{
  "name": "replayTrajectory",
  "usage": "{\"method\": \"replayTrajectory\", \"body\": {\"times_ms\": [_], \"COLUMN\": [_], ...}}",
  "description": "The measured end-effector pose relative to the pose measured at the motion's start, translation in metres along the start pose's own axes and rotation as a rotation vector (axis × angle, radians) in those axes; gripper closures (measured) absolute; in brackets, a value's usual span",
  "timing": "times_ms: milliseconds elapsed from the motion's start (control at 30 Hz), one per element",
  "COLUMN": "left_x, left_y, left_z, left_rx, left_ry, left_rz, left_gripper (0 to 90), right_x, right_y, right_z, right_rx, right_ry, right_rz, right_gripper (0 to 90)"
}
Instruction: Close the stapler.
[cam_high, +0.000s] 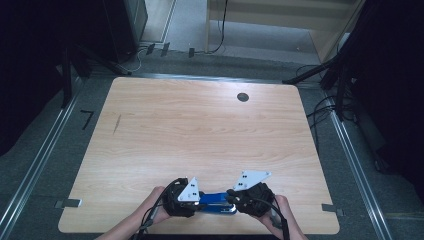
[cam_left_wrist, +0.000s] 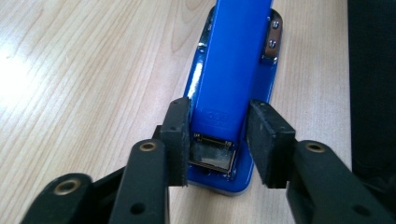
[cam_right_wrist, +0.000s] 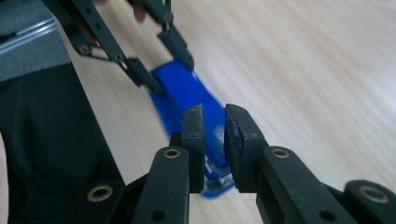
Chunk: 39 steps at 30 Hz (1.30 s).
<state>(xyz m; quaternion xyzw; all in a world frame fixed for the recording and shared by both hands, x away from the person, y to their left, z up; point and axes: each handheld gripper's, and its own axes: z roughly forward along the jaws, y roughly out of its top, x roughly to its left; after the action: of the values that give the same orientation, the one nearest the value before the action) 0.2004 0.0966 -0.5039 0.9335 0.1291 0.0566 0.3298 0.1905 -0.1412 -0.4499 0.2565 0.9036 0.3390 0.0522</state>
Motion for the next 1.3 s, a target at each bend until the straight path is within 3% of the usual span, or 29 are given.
{"method": "replayTrajectory", "body": {"times_ms": [133, 200, 433, 567, 767, 1067, 1167, 1300], "left_x": [0.004, 0.006, 0.01, 0.012, 0.016, 0.015, 0.017, 0.018], "left_y": [-0.003, -0.005, -0.007, -0.008, -0.01, -0.009, -0.01, -0.008], "left_z": [-0.001, -0.001, -0.005, -0.008, -0.009, -0.011, -0.012, -0.018], "left_rx": [0.002, 0.007, -0.002, -0.002, -0.02, -0.028, -0.03, -0.049], "left_ry": [-0.016, -0.005, 0.003, 0.015, 0.029, 0.026, 0.033, 0.058], "left_rz": [-0.027, -0.044, -0.091, -0.108, -0.144, -0.147, -0.151, -0.16], "left_gripper": [56.9, 47.6, 30.8, 21.4, 16.6, 15.9, 15.6, 14.1], "right_x": [-0.001, -0.003, -0.007, -0.008, -0.009, -0.012, -0.011, -0.012], "right_y": [-0.009, -0.009, -0.01, -0.011, -0.013, -0.016, -0.016, -0.014], "right_z": [0.011, 0.011, 0.009, 0.012, 0.014, 0.015, 0.015, 0.007], "right_rx": [0.068, 0.062, 0.067, 0.109, 0.108, 0.115, 0.112, 0.031], "right_ry": [-0.008, -0.007, 0.002, -0.016, -0.023, -0.019, -0.031, -0.085], "right_rz": [0.005, 0.004, 0.027, 0.034, 0.038, 0.056, 0.047, 0.021], "right_gripper": [79.2, 79.6, 80.7, 81.3, 84.1, 85.8, 81.7, 73.0]}}
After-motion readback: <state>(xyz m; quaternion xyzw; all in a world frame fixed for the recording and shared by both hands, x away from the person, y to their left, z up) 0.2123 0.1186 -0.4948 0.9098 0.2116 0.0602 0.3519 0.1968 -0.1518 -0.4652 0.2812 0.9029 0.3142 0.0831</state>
